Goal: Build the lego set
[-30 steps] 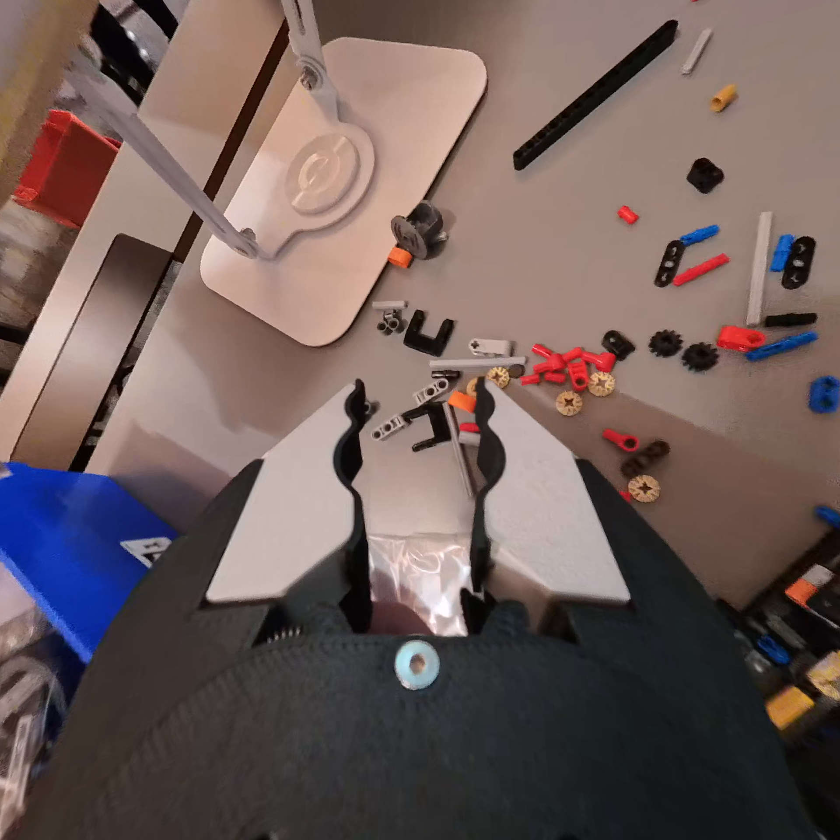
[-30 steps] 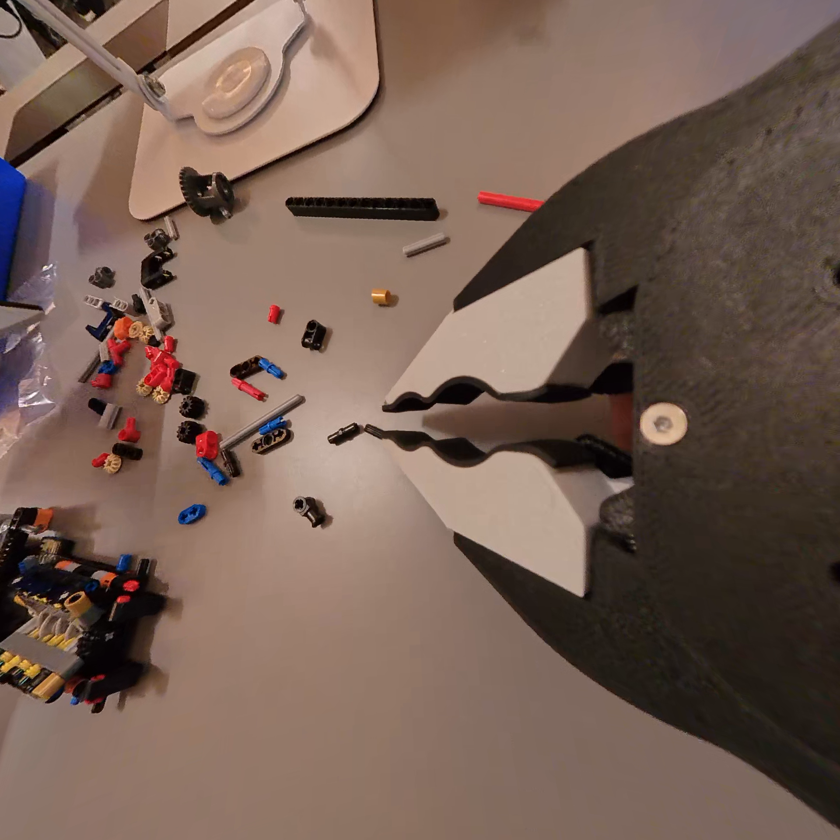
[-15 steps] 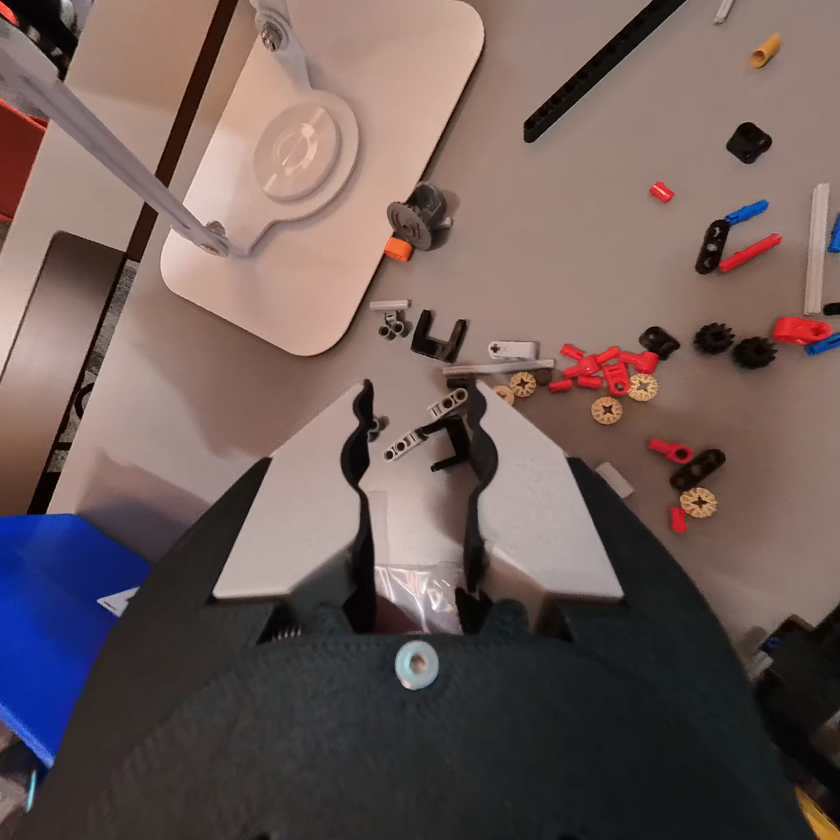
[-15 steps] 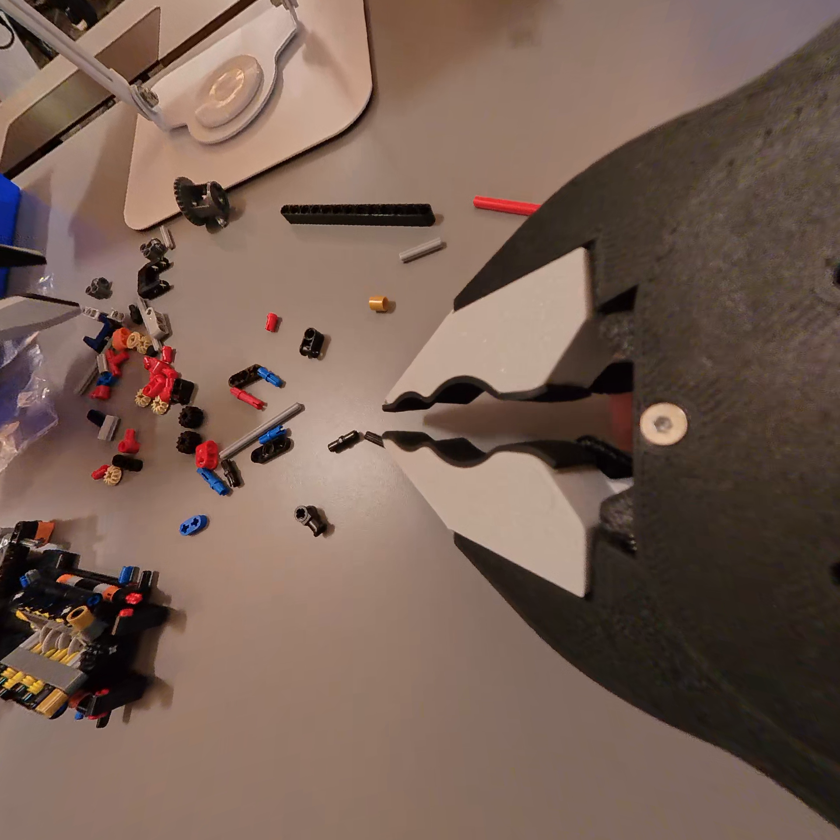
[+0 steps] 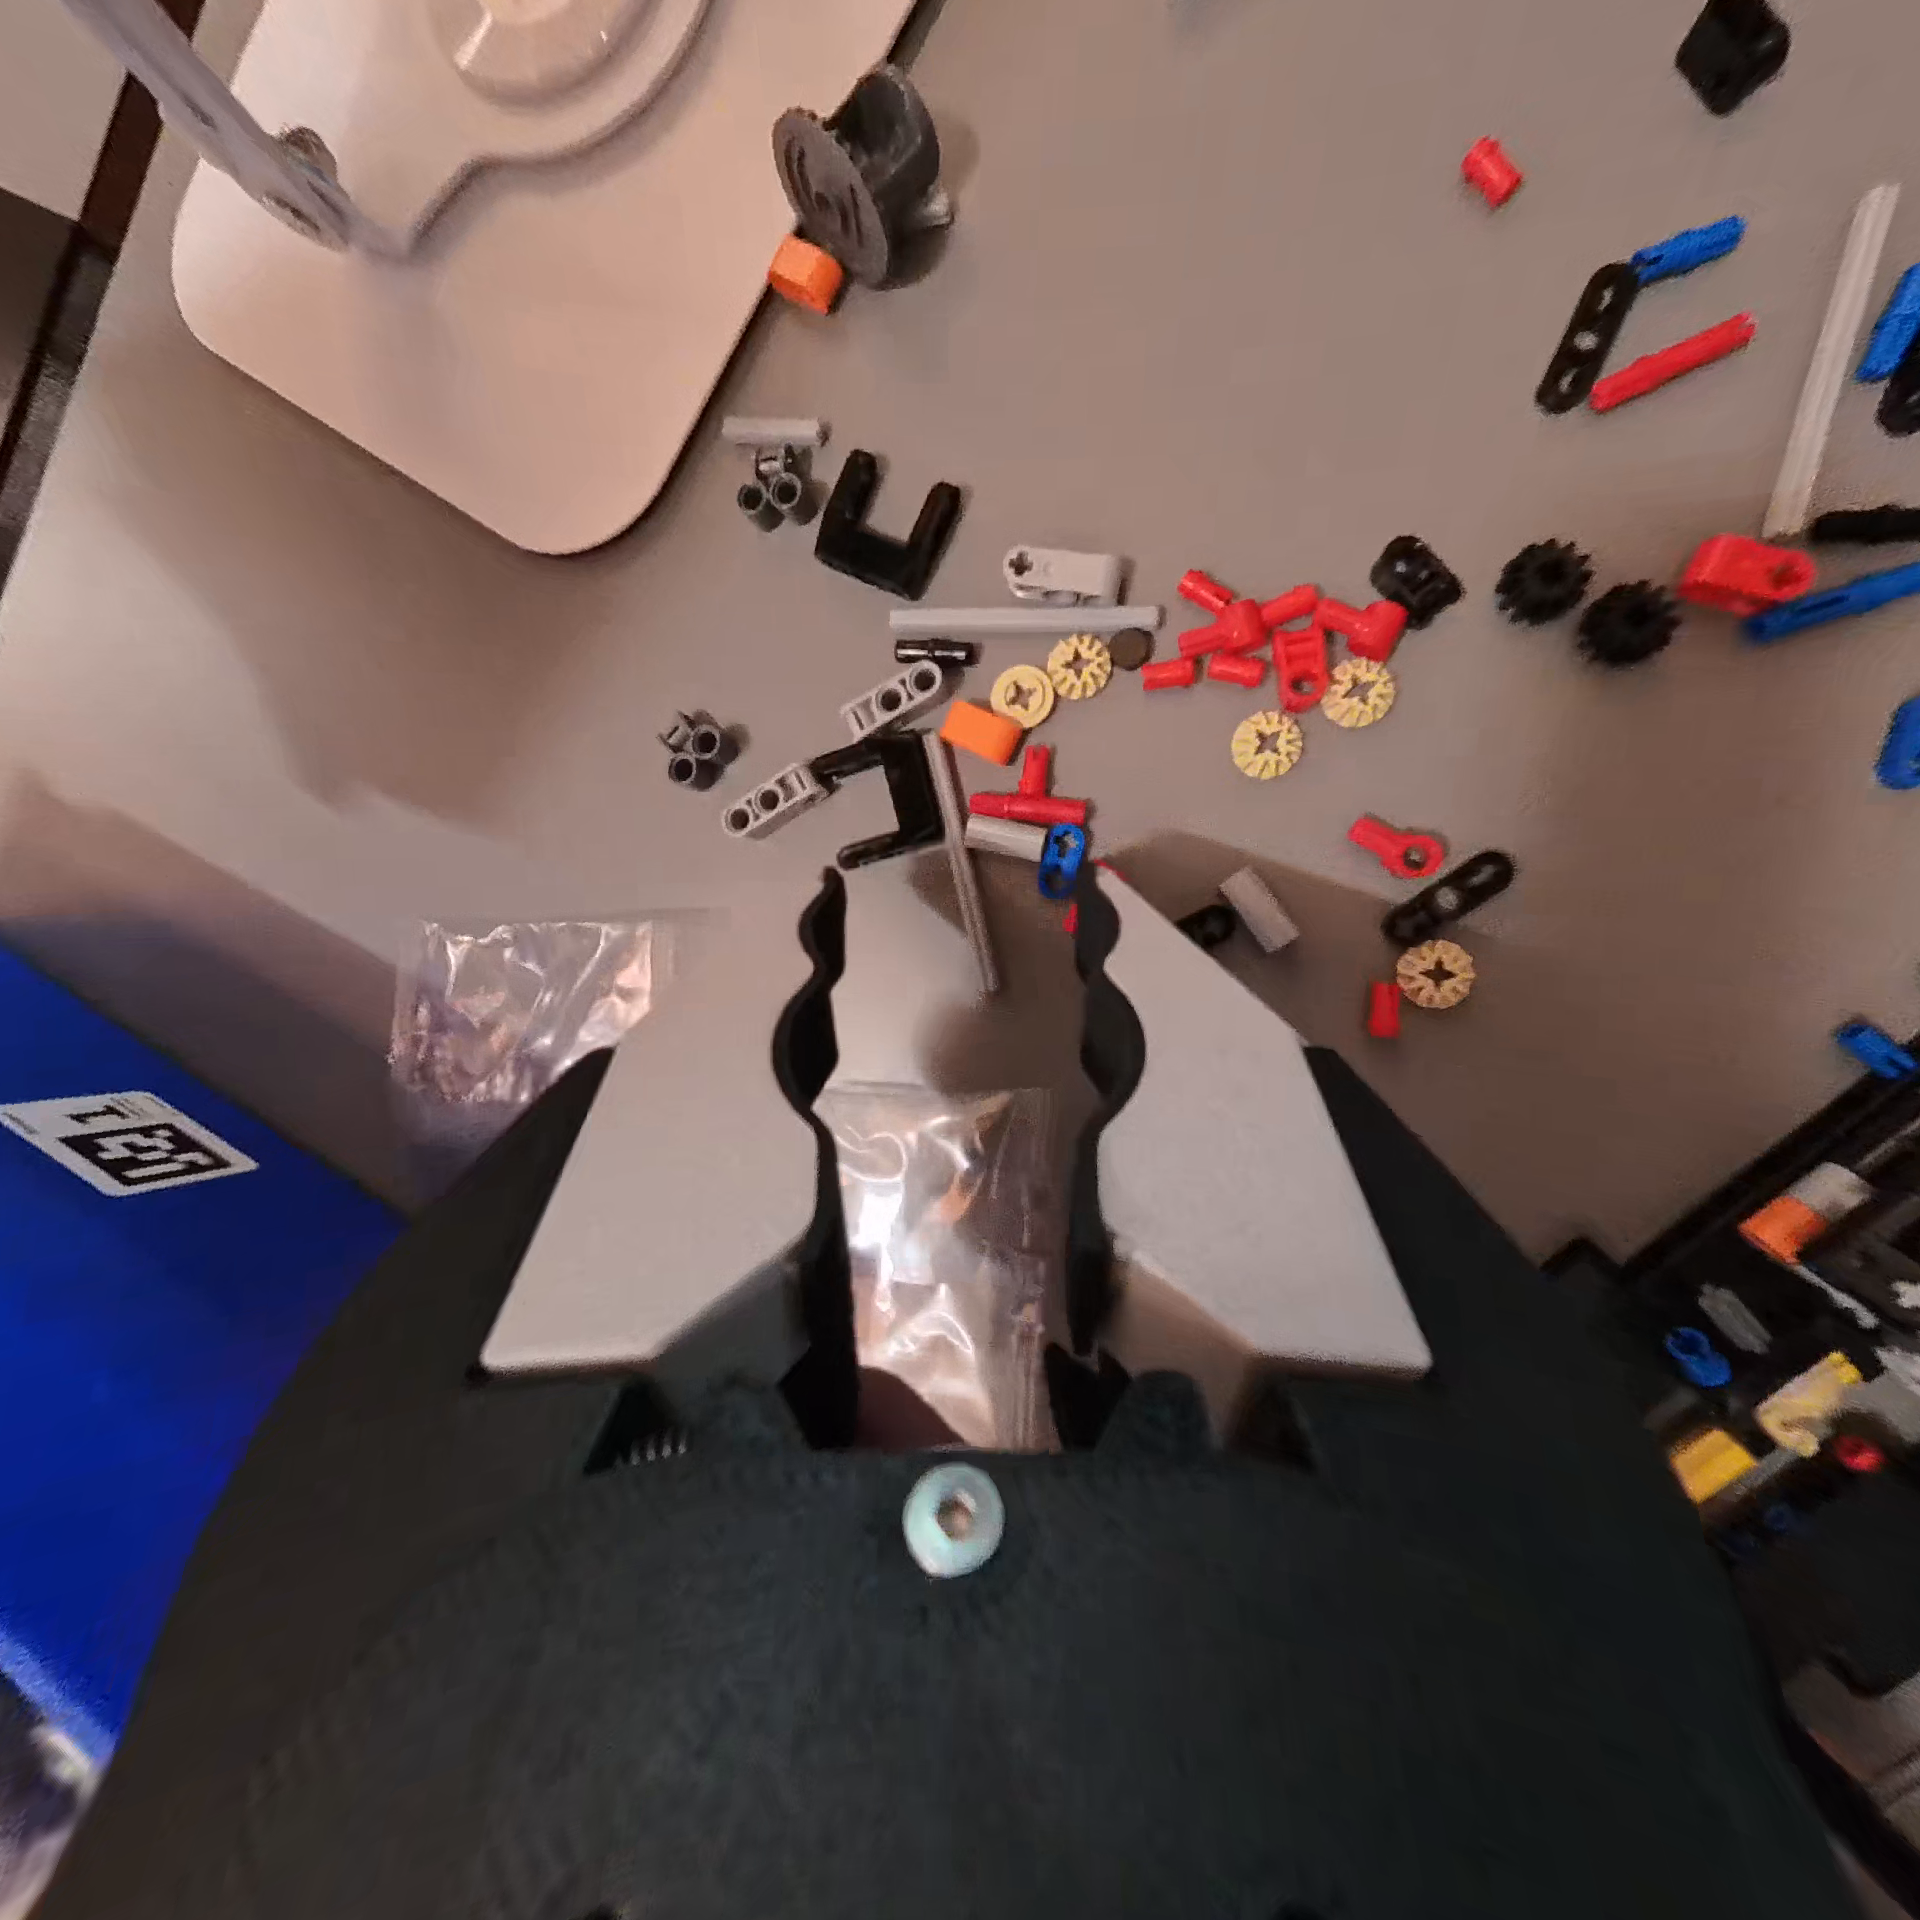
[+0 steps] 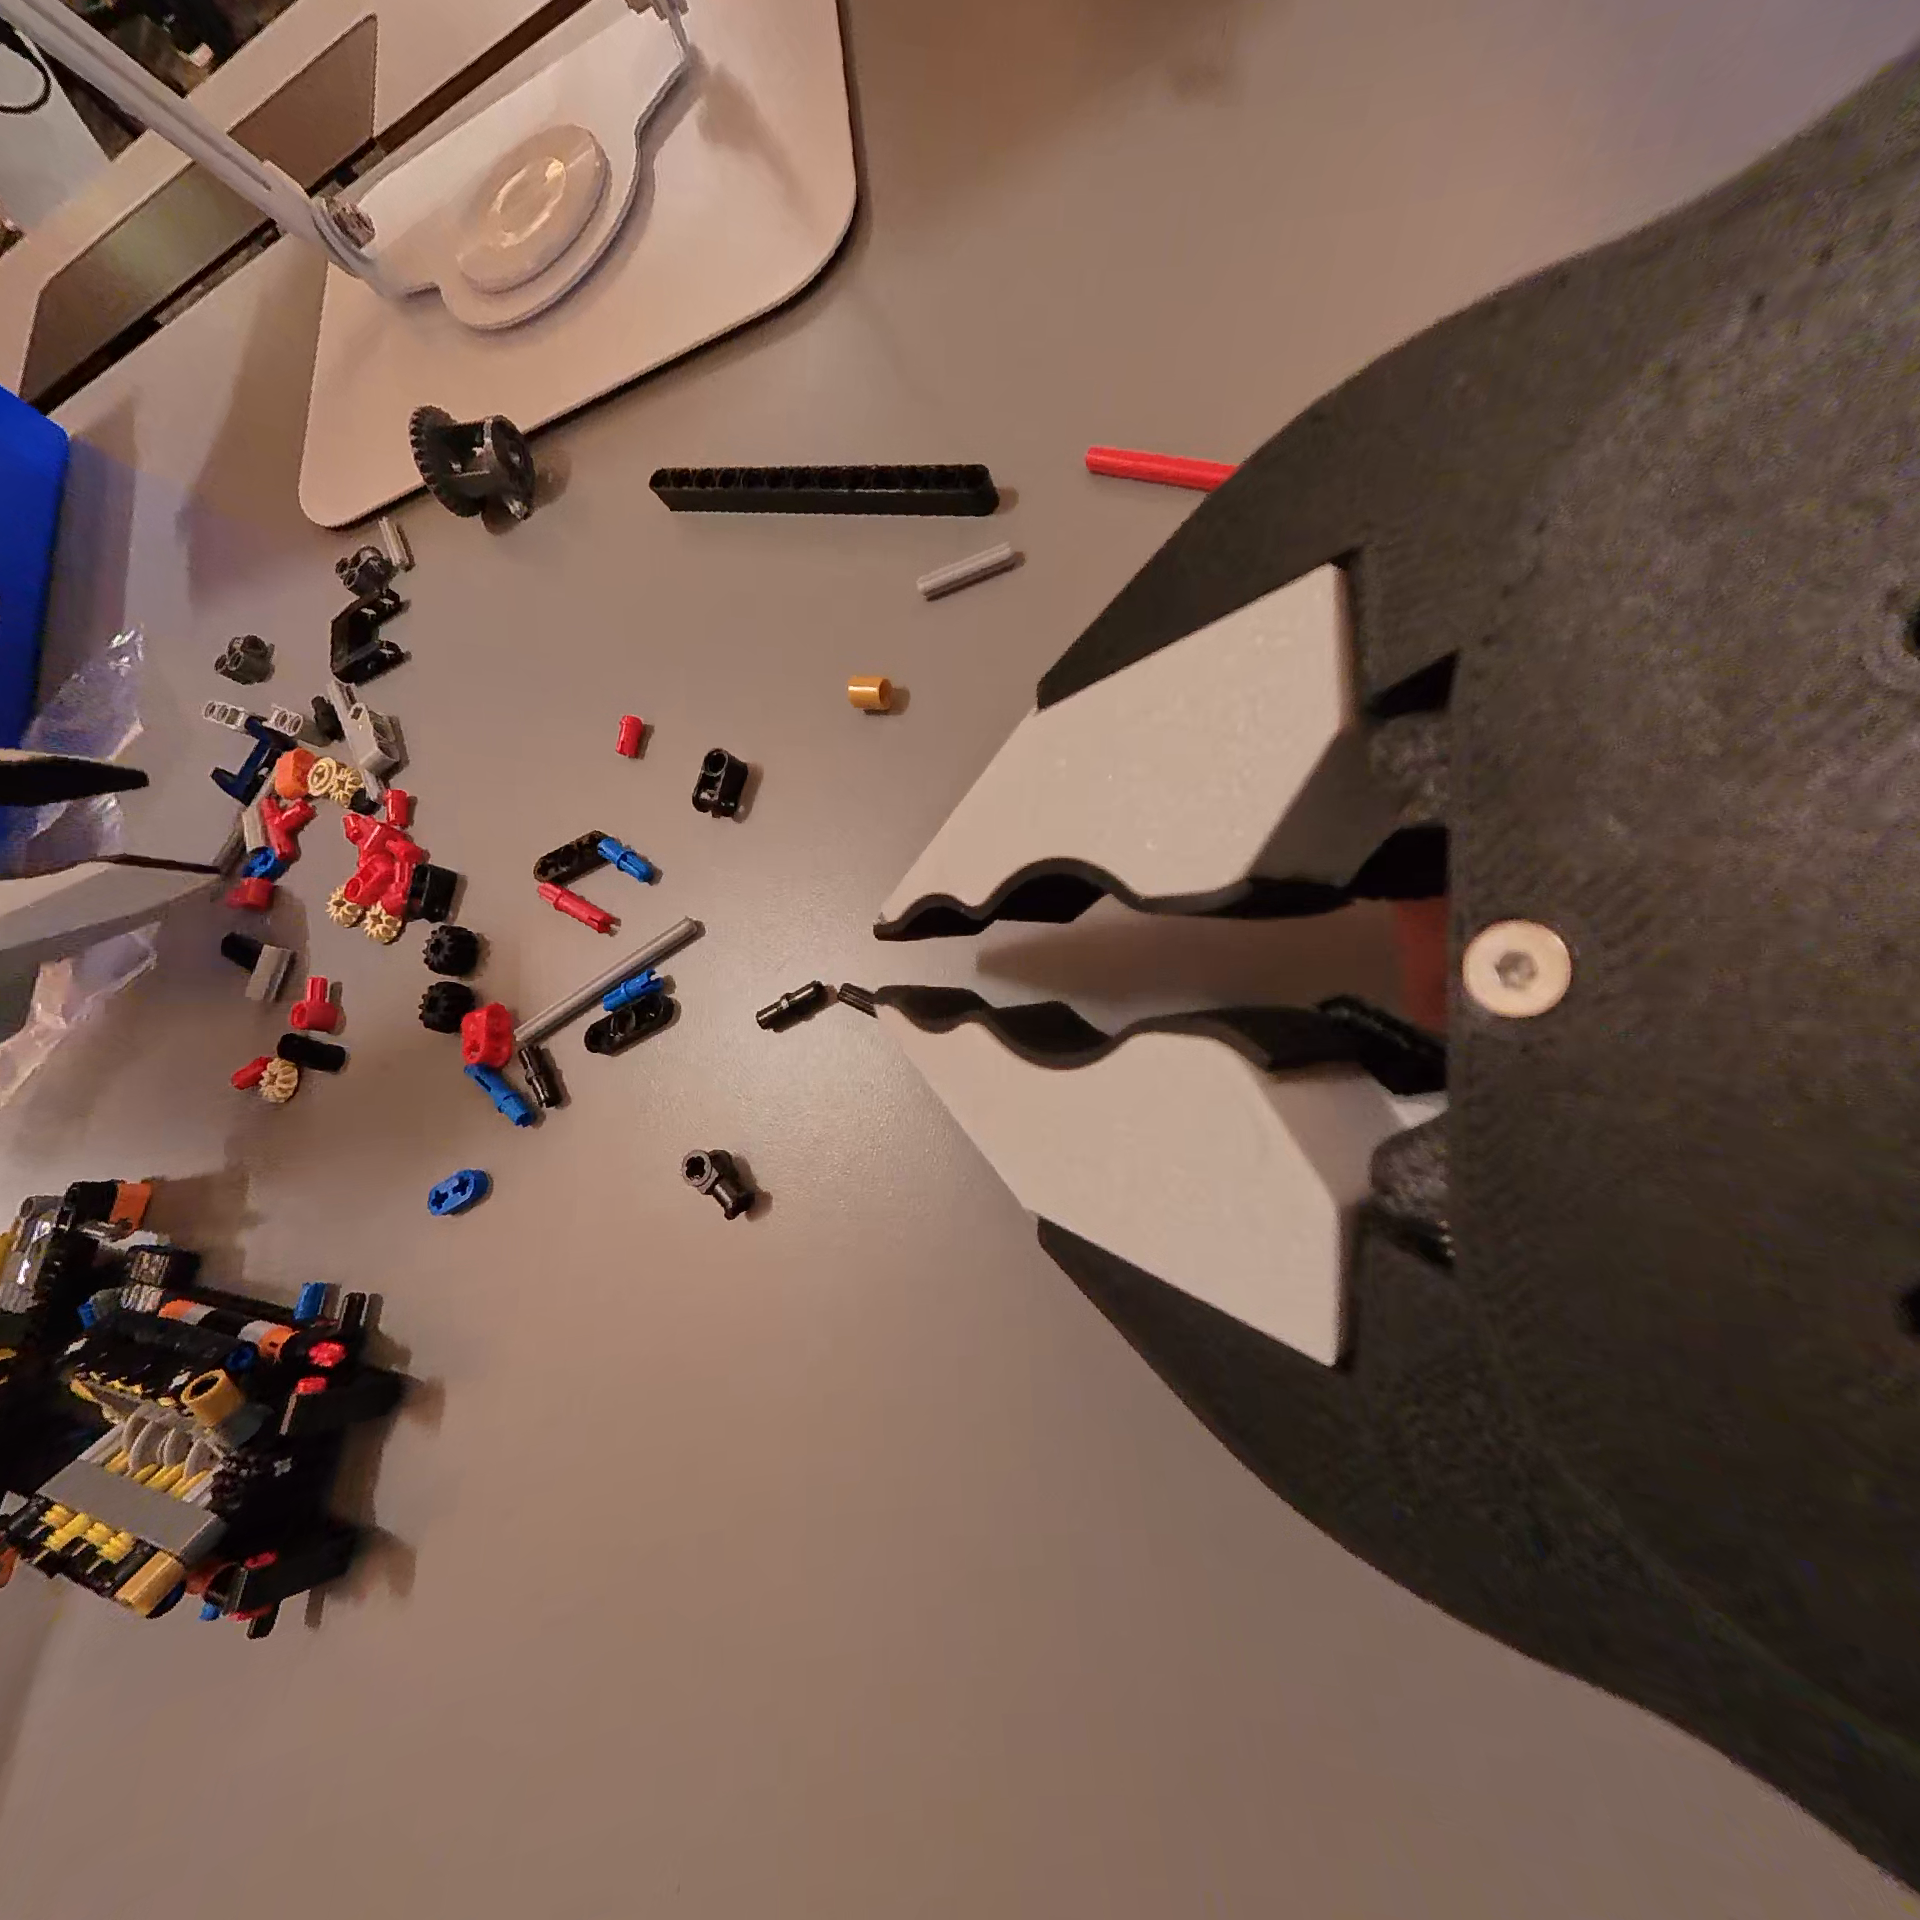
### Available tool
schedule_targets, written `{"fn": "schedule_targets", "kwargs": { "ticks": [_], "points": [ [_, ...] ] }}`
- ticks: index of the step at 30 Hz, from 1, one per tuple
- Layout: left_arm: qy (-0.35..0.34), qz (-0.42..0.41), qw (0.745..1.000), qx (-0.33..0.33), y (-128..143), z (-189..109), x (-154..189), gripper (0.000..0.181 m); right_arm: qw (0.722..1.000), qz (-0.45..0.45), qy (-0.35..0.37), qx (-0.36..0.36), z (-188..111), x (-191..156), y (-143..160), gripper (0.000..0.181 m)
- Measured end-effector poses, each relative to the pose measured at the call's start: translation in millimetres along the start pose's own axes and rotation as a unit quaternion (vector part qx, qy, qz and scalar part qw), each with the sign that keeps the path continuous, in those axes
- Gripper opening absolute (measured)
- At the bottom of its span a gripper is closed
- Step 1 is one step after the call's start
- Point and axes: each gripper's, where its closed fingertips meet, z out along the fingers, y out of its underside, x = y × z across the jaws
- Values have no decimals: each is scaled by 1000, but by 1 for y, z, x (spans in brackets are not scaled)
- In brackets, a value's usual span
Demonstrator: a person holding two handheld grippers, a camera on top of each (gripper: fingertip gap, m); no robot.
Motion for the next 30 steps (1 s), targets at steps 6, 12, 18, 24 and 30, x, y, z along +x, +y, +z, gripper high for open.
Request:
{"fn": "schedule_targets", "kwargs": {
  "ticks": [6,12,18,24,30],
  "points": [
    [12,-48,999,-1,2,8,0,27,1000,-2,-4,1,-1,-1,0,7],
    [17,-80,997,8,-1,17,-3,8,999,13,18,29,-4,18,-21,10],
    [22,-84,996,18,-6,19,1,5,998,-34,56,0,44,92,-69,32],
    [27,-80,996,22,-7,18,5,6,998,-7,25,-56,121,144,-69,36],
    [37,-79,996,31,-8,18,8,8,995,-4,-3,-100,149,146,-55,30]
  ]
}}
